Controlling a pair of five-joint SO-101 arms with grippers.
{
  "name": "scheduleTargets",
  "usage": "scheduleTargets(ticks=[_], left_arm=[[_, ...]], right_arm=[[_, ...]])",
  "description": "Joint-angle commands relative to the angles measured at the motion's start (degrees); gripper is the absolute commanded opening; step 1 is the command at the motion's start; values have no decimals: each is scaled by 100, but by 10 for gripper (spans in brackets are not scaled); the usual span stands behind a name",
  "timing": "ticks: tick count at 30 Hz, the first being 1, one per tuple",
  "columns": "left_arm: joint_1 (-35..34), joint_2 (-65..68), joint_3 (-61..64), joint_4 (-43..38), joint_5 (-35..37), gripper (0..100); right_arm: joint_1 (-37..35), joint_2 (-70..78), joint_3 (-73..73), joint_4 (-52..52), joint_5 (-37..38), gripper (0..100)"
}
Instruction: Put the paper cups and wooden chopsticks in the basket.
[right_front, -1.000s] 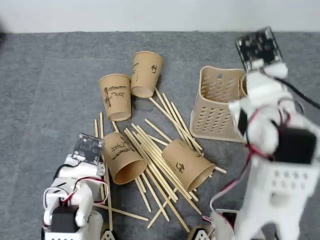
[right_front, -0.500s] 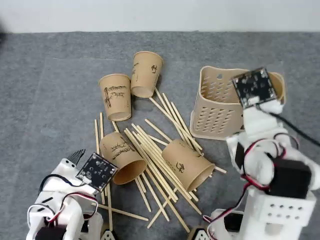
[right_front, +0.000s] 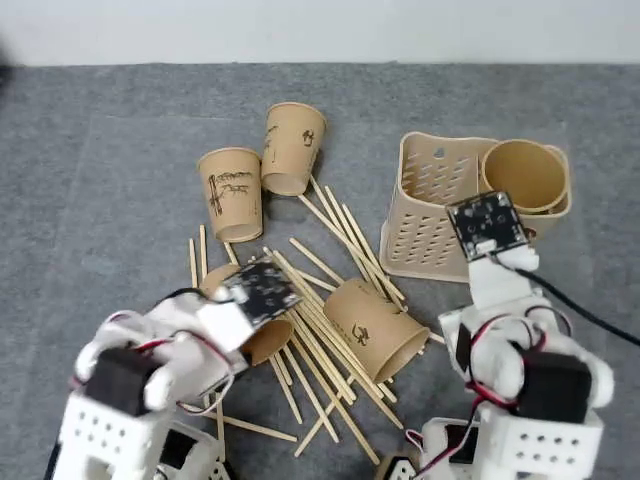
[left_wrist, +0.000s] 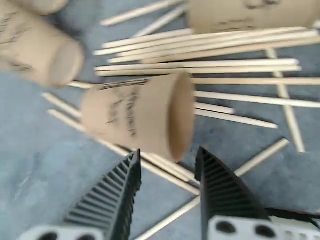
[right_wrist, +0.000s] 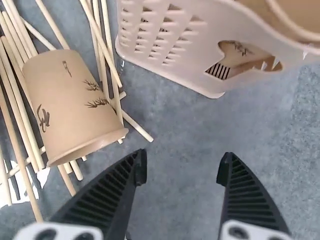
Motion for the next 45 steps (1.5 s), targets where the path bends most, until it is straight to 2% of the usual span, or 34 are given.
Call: scheduleTargets(ticks=[1, 7, 12, 16, 20, 29, 33, 39, 45], left_arm=[[167, 264, -4, -404, 132, 177], [149, 316, 971, -1486, 114, 174], [-281, 316, 1631, -2391, 97, 173], [-598, 308, 1684, -2646, 97, 131], [-607, 308, 1349, -2585, 97, 9], [-607, 308, -259, -1327, 167, 13], [-651, 308, -1279, -1125, 589, 12], [-607, 369, -2624, -1415, 1240, 12], [-563, 378, -2879, -2778, 2215, 12]], right_arm=[[84, -321, 105, -92, 0, 244], [84, -620, 422, -101, 26, 245], [92, -716, 440, -101, 18, 245], [92, -769, 440, -92, 9, 245], [92, -769, 440, -75, 18, 245], [92, -927, 440, -22, 9, 242], [101, -1226, 440, 48, 18, 242], [101, -1552, 492, 435, 35, 242], [101, -1560, 747, 268, 53, 241]])
